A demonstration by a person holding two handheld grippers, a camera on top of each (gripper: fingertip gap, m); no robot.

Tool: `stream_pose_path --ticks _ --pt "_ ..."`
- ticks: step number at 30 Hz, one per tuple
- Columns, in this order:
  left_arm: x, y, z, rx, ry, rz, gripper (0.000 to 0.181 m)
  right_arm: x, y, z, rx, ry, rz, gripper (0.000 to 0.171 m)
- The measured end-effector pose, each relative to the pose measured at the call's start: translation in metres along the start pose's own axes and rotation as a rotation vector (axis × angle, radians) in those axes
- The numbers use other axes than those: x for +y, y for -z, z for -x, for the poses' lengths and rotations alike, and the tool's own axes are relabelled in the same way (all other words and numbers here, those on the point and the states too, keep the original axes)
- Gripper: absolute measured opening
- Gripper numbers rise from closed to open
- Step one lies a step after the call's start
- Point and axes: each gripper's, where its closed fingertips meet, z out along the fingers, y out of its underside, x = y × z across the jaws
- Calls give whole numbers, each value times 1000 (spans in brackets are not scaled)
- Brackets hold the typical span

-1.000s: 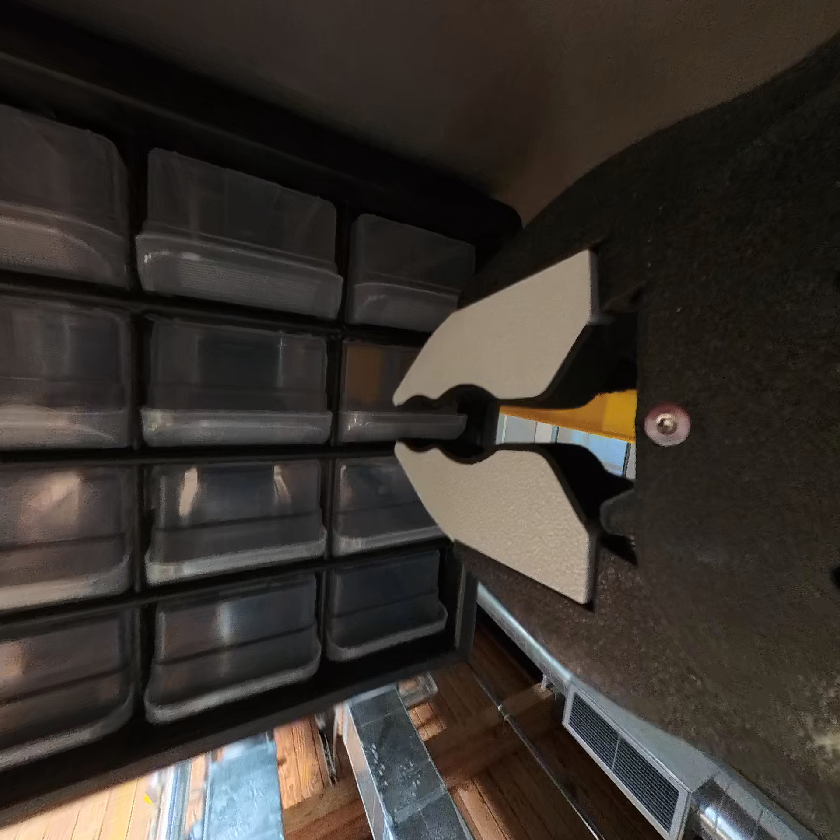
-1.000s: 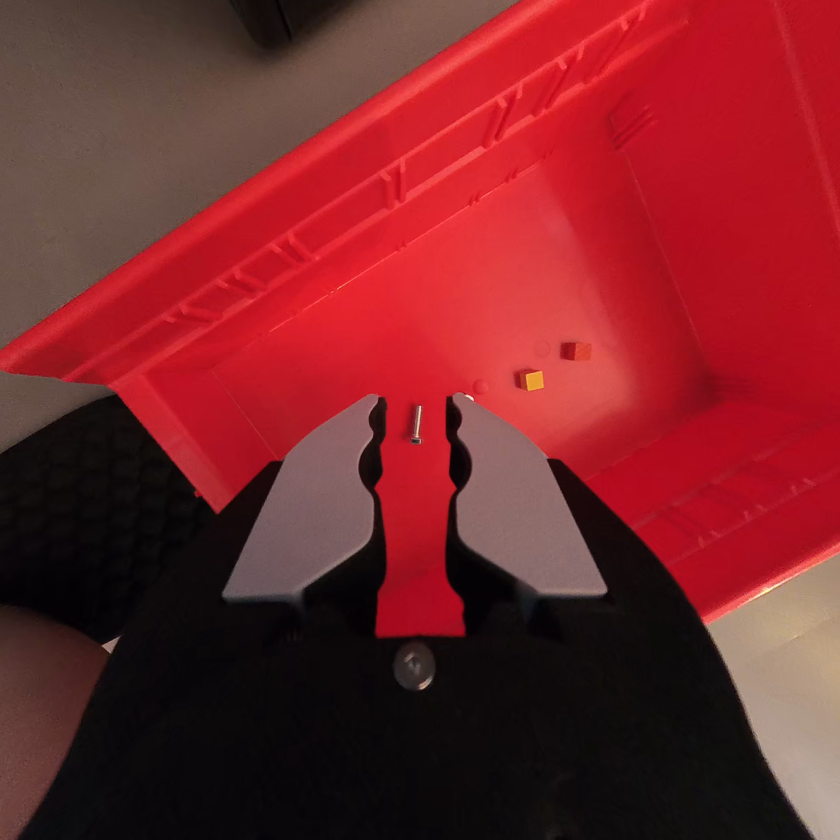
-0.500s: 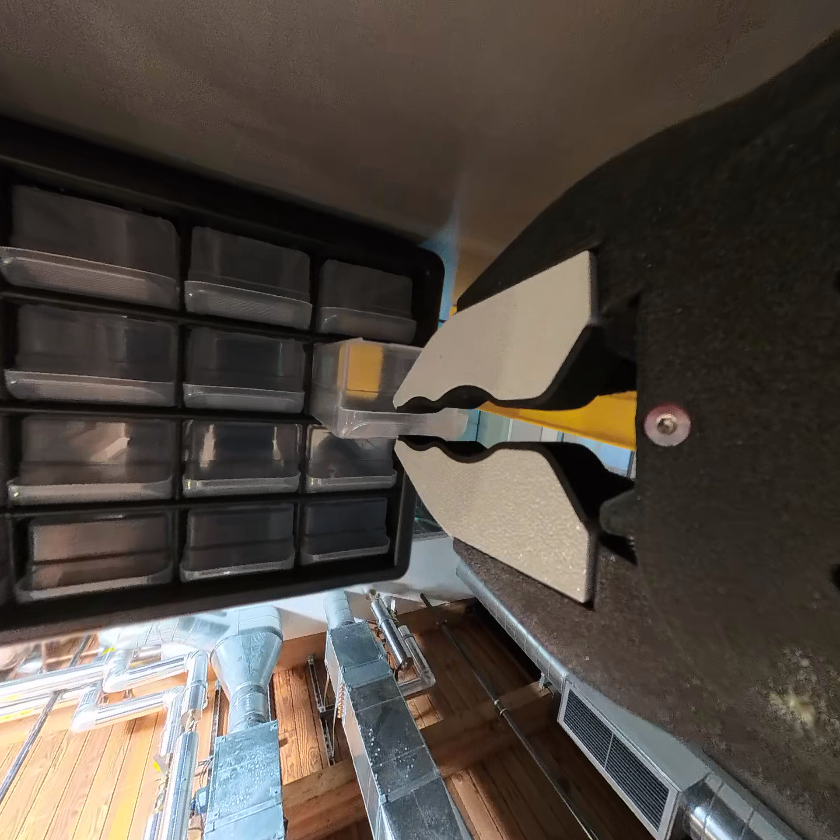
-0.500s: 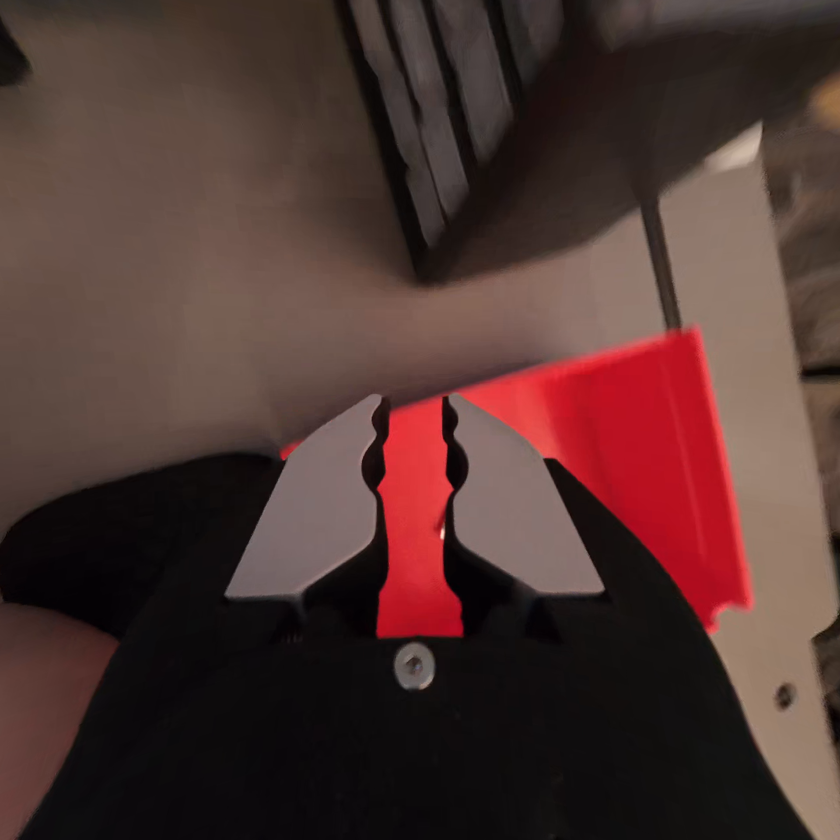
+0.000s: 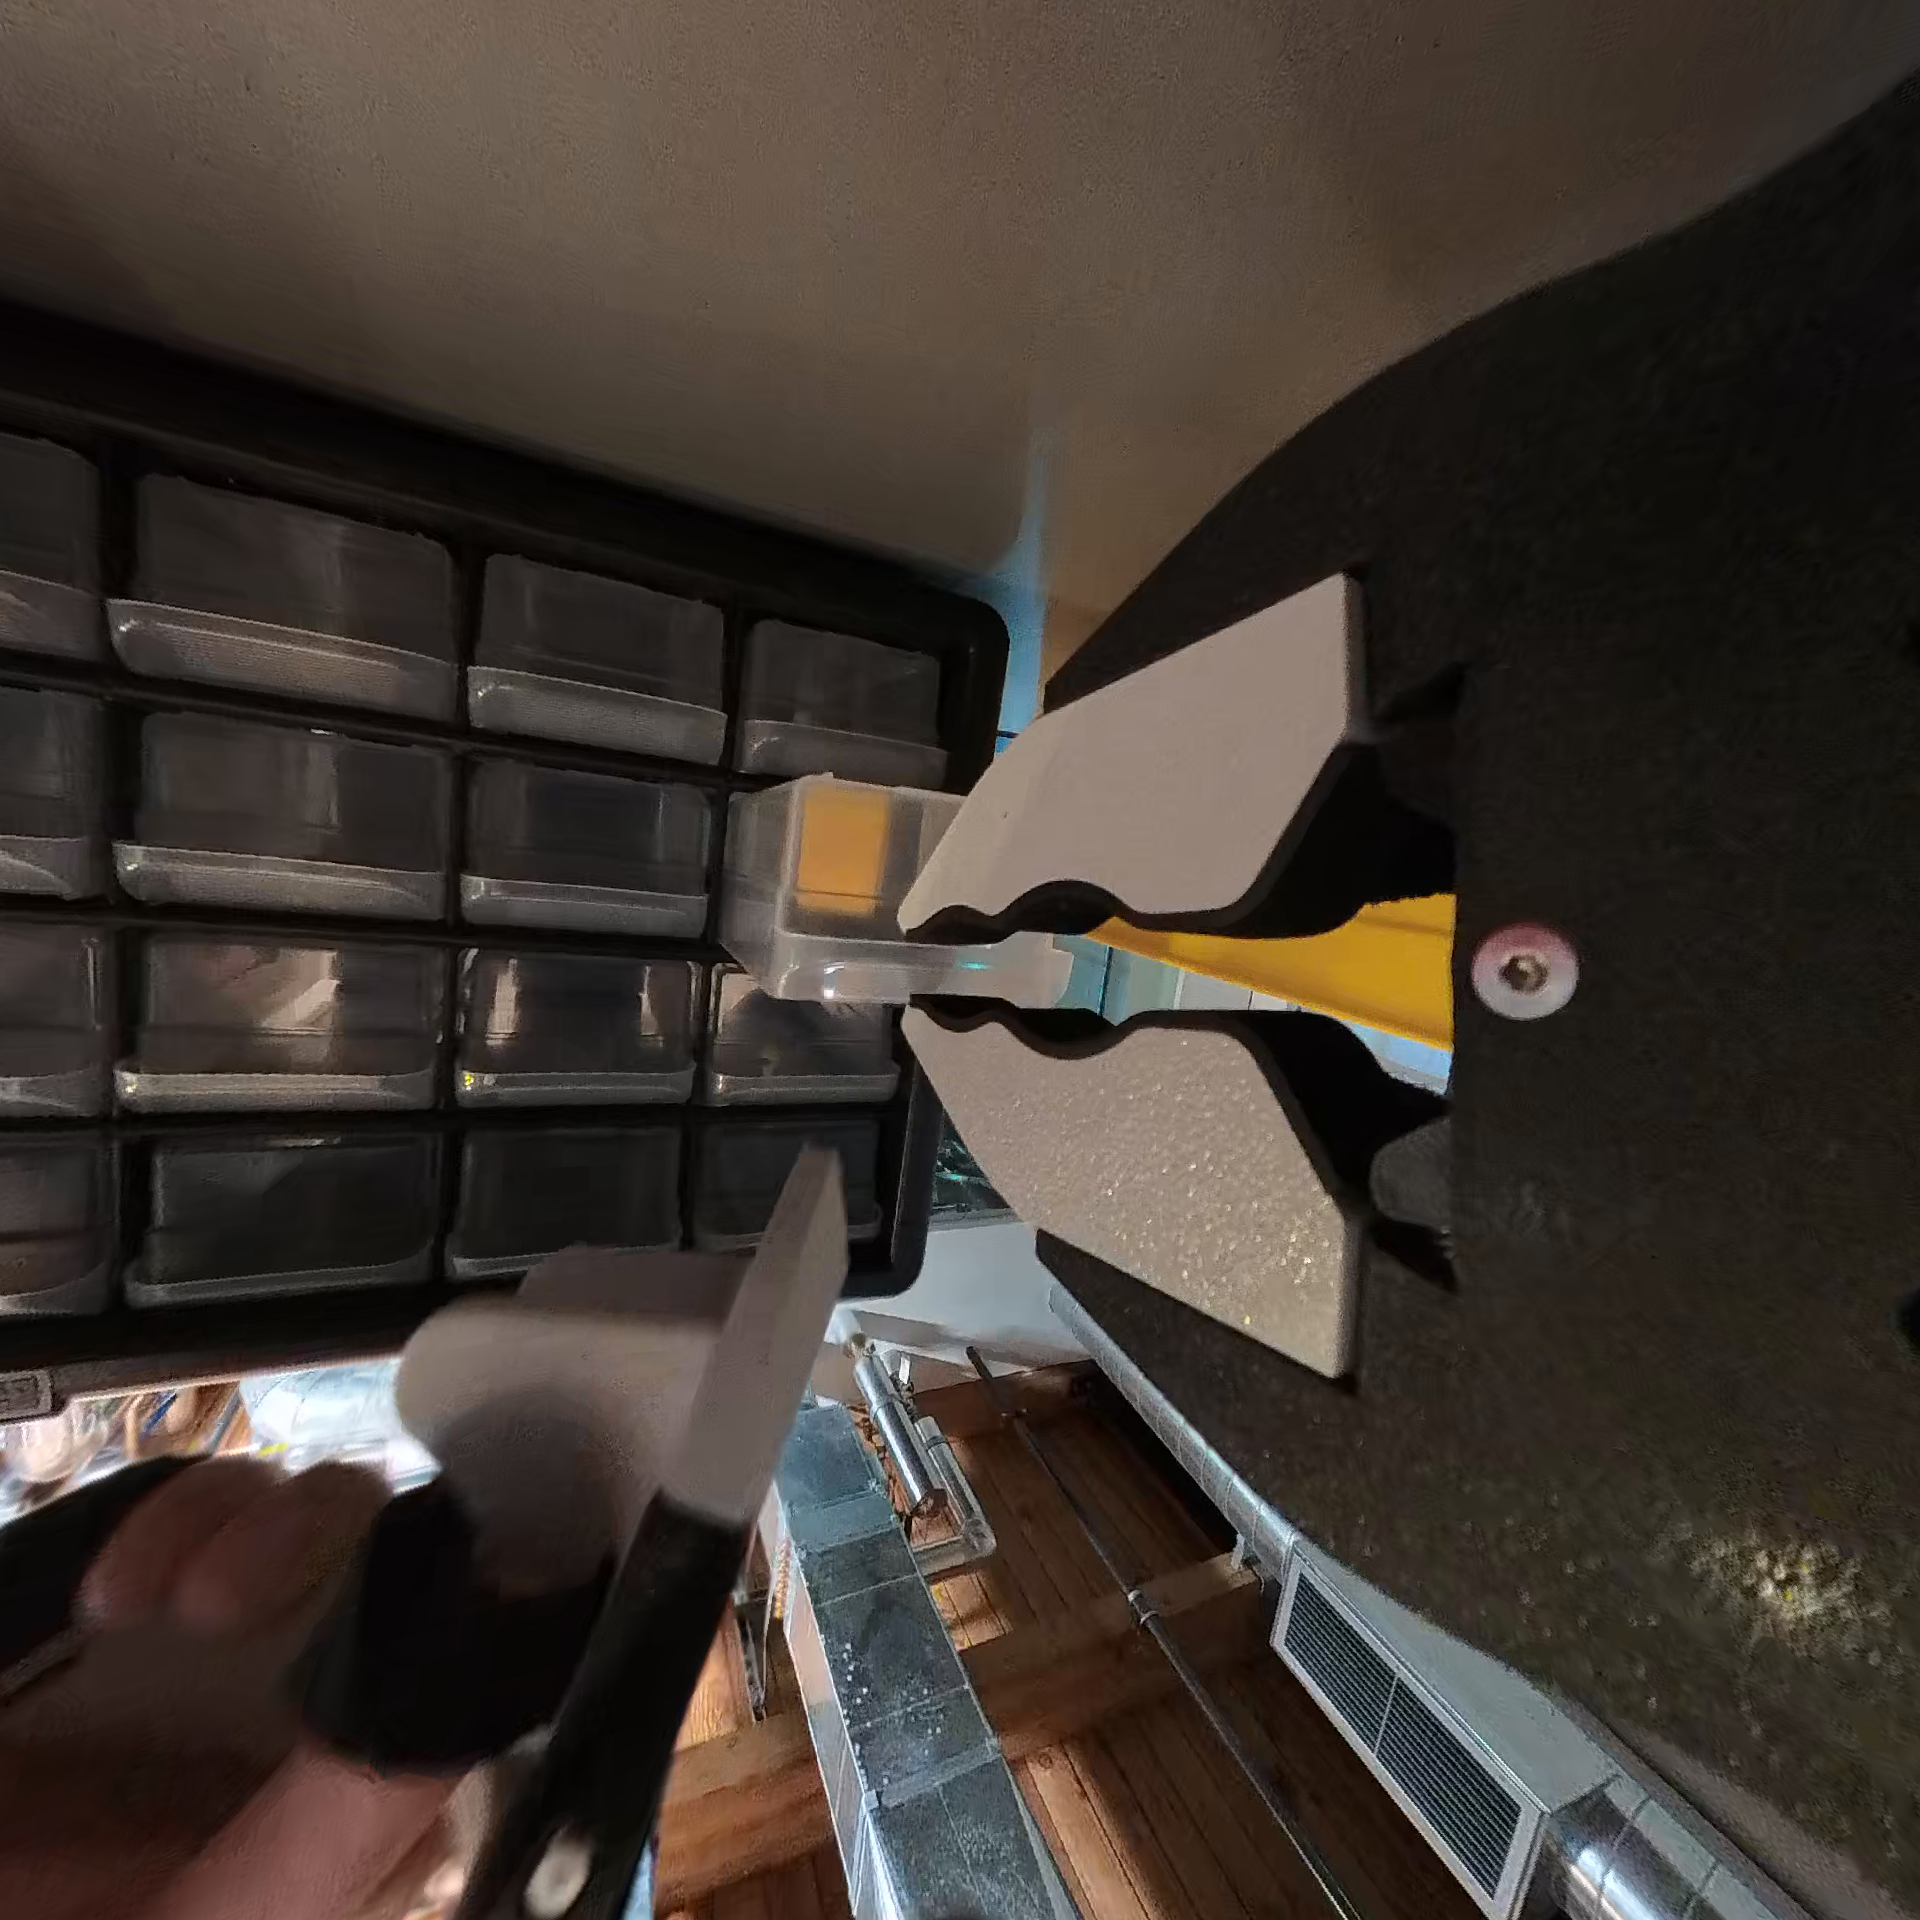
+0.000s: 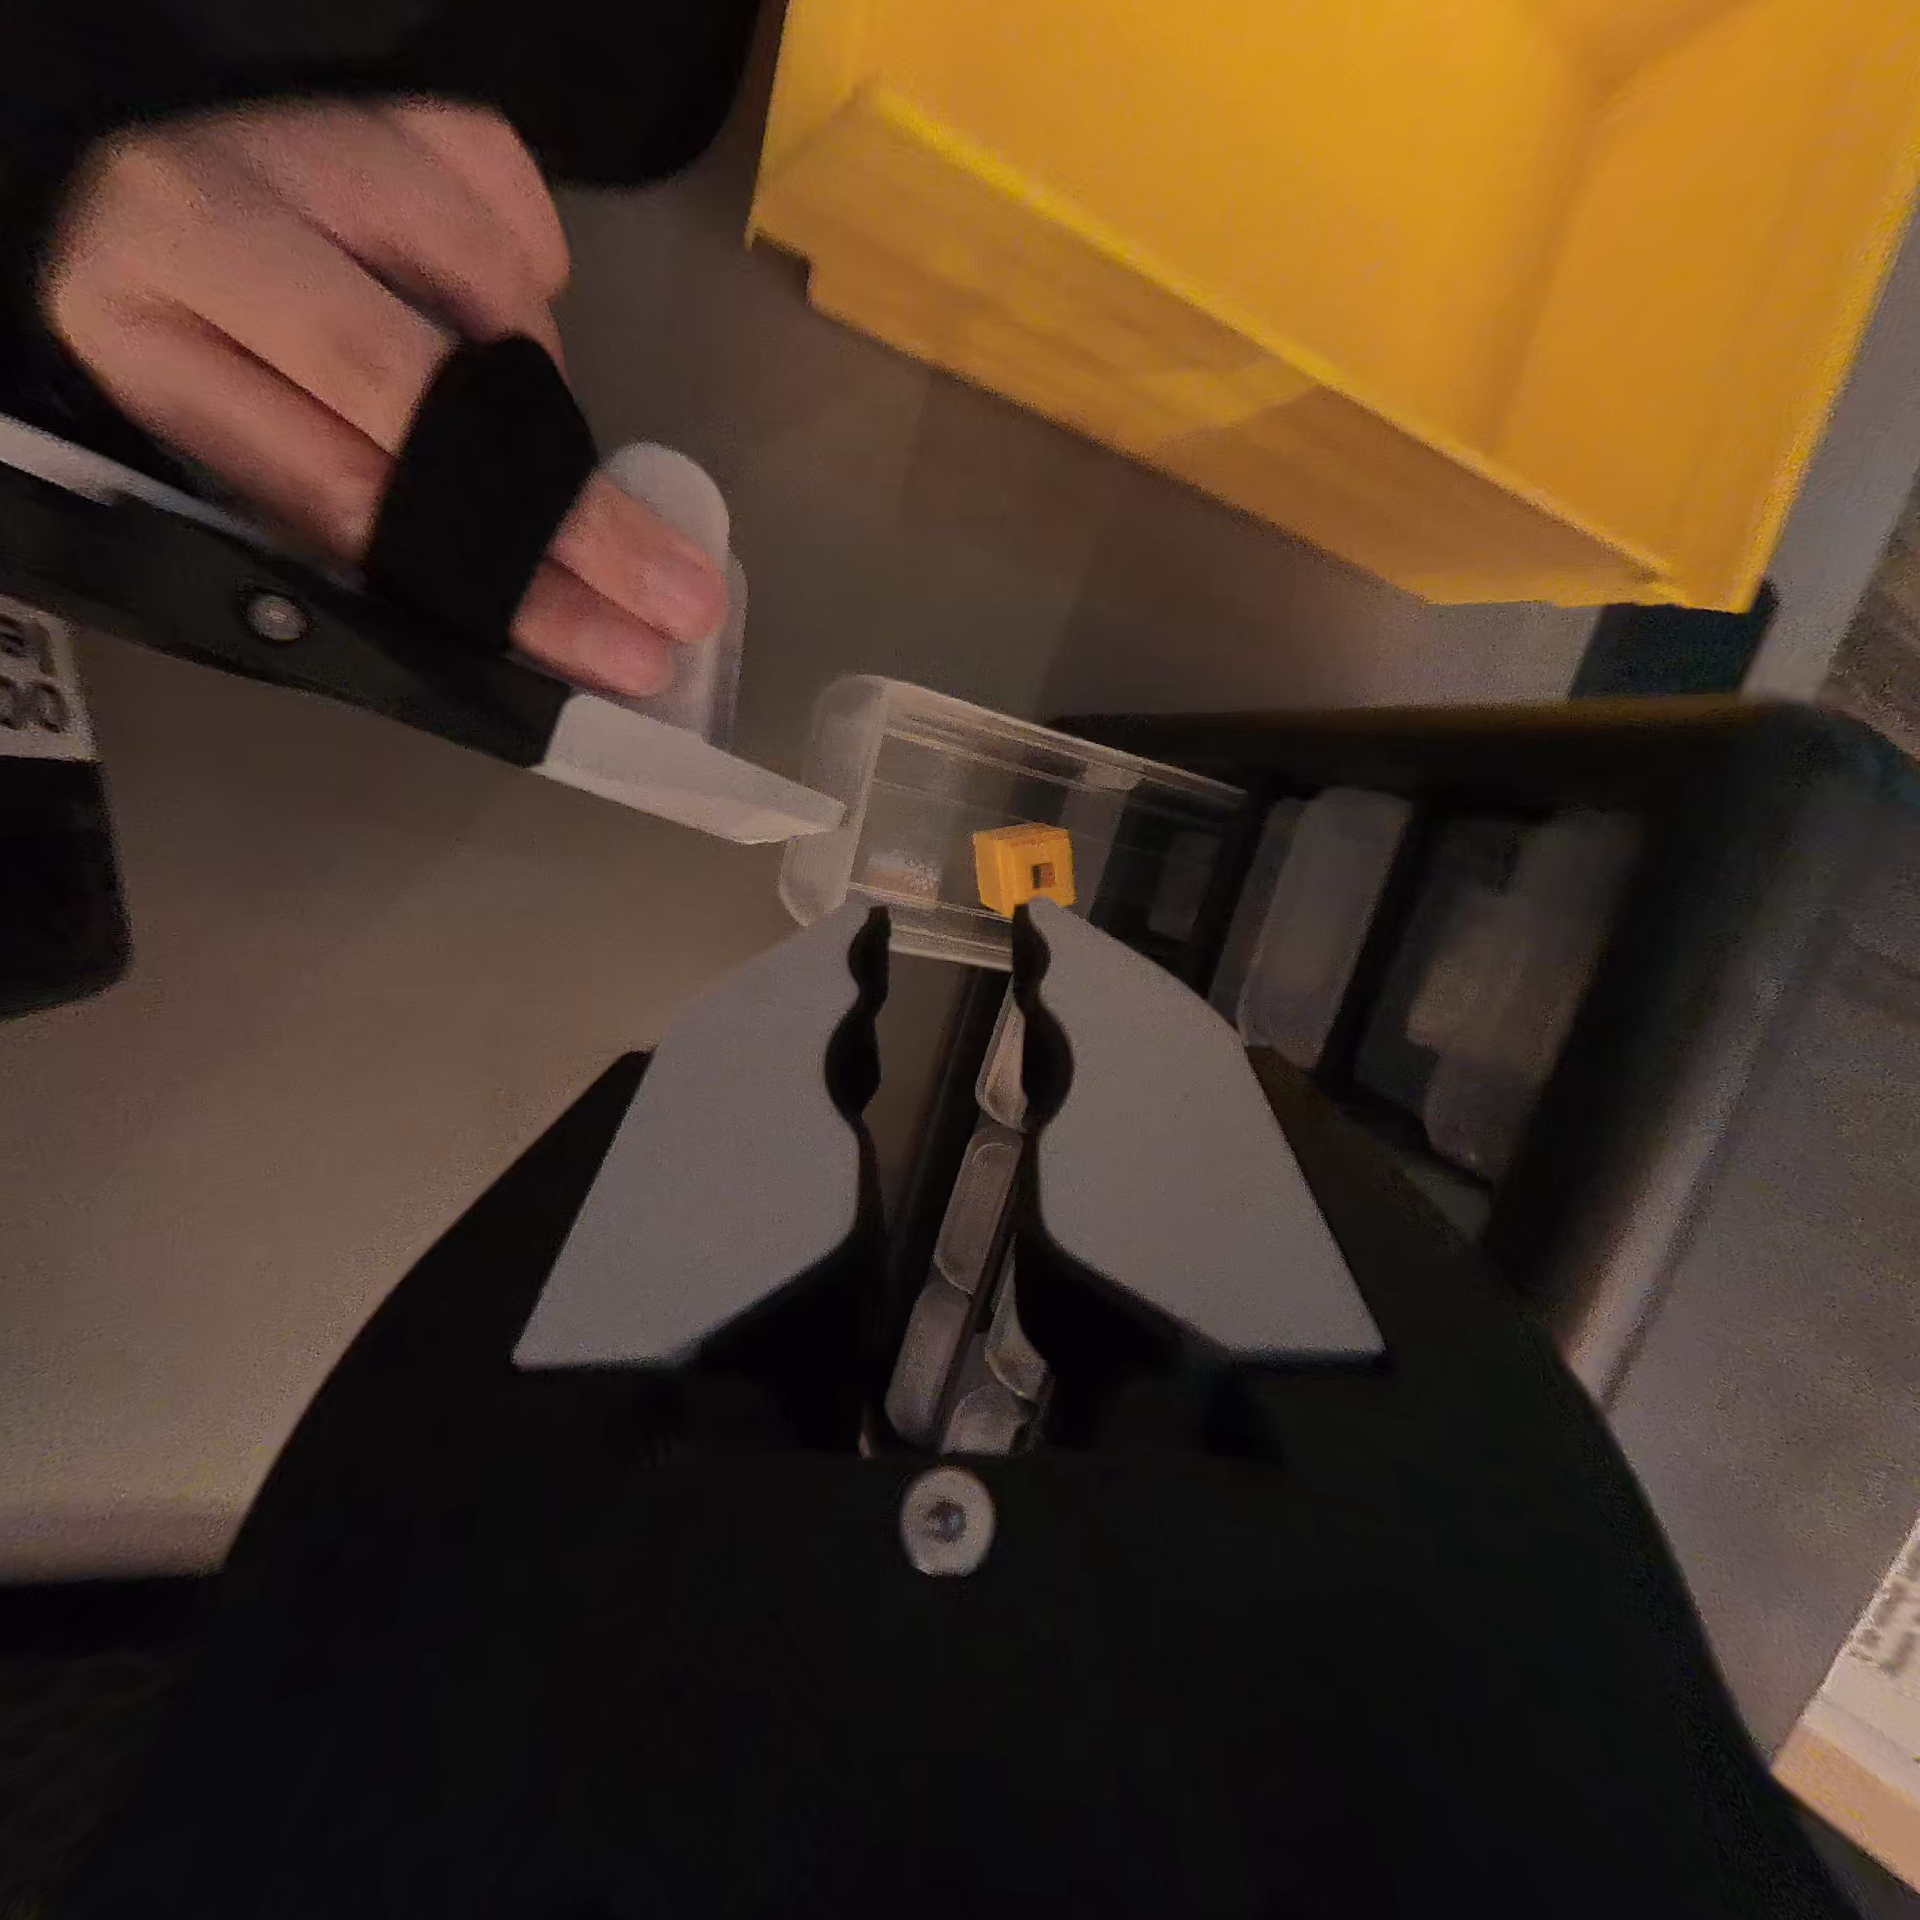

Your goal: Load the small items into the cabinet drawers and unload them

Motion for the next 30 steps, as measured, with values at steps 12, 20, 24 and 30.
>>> stream_pose_path --ticks 12,20,24,30 --pt "-1 6 4 -4 31 -8 8 12 -56 -12 -29 62 311 29" --pt "3 6 4 3 45 -1 8 13 -57 -15 -34 47 357 23" --pt "4 5 3 11 51 3 8 0 -21 -18 65 22 252 23" --pt "1 -2 0 39 63 4 9 42 71 15 183 -158 97 23"
